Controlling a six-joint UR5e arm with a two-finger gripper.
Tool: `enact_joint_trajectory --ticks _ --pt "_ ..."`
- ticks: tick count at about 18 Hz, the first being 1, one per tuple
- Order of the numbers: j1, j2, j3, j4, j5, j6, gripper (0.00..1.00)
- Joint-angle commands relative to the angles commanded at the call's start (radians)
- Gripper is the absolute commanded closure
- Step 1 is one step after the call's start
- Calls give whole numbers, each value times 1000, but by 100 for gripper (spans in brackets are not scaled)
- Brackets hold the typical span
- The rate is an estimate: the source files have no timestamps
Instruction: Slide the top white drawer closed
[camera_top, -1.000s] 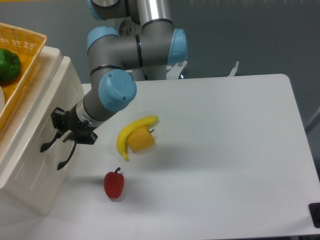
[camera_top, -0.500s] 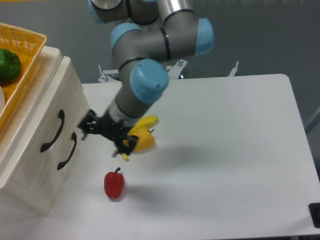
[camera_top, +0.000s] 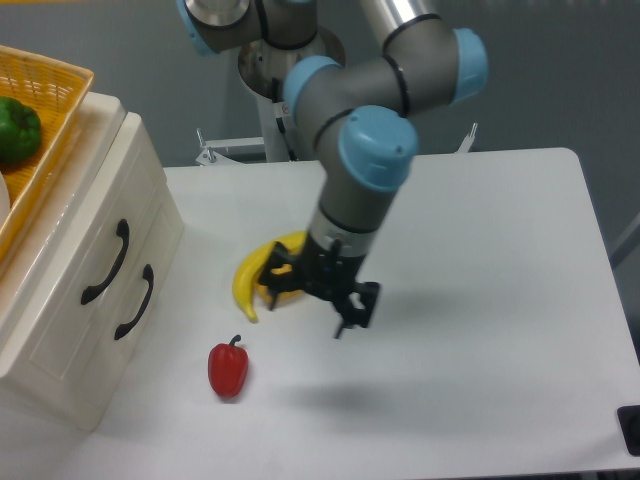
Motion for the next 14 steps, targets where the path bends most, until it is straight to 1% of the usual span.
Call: enact_joint_trajectory --ticks 2,3,7,9,12,14 --pt "23 -12 0 9 24 98 0" --pt "31 -15 0 14 43 125 0" --pt "34 -43 2 29 176 172 0" --pt "46 -63 12 28 221 230 0" --pt "80 -80 17 28 253 356 0" --pt "106 -103 32 26 273 431 0"
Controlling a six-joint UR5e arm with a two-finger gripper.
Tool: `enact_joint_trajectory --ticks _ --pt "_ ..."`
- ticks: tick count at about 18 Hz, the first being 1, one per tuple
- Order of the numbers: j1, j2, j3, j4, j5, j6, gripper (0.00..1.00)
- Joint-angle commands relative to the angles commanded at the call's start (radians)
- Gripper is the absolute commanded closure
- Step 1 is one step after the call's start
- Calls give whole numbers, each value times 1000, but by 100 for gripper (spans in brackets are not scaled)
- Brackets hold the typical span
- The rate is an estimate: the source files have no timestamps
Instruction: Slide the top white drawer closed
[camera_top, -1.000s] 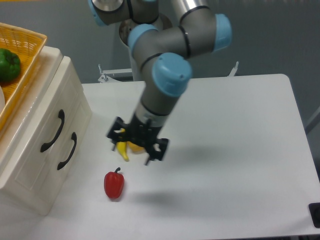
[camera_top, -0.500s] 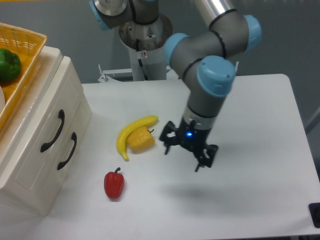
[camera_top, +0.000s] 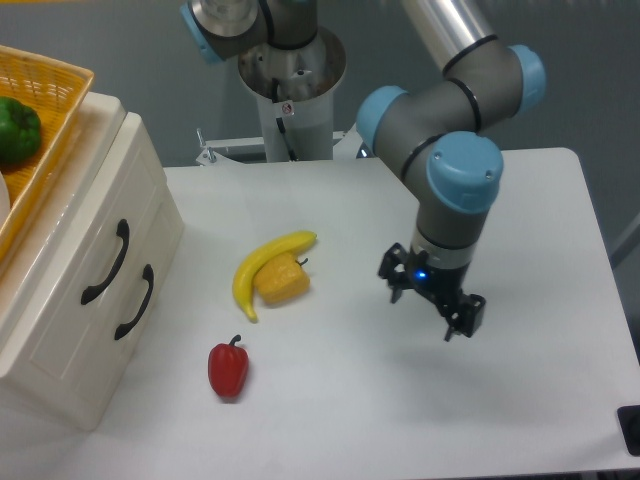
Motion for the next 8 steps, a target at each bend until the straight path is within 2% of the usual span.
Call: enact_joint_trajectory --ticks 4,8 --pt "37 -54 64 -14 35 92 0" --pt "45 -92 143 -87 61 97 0"
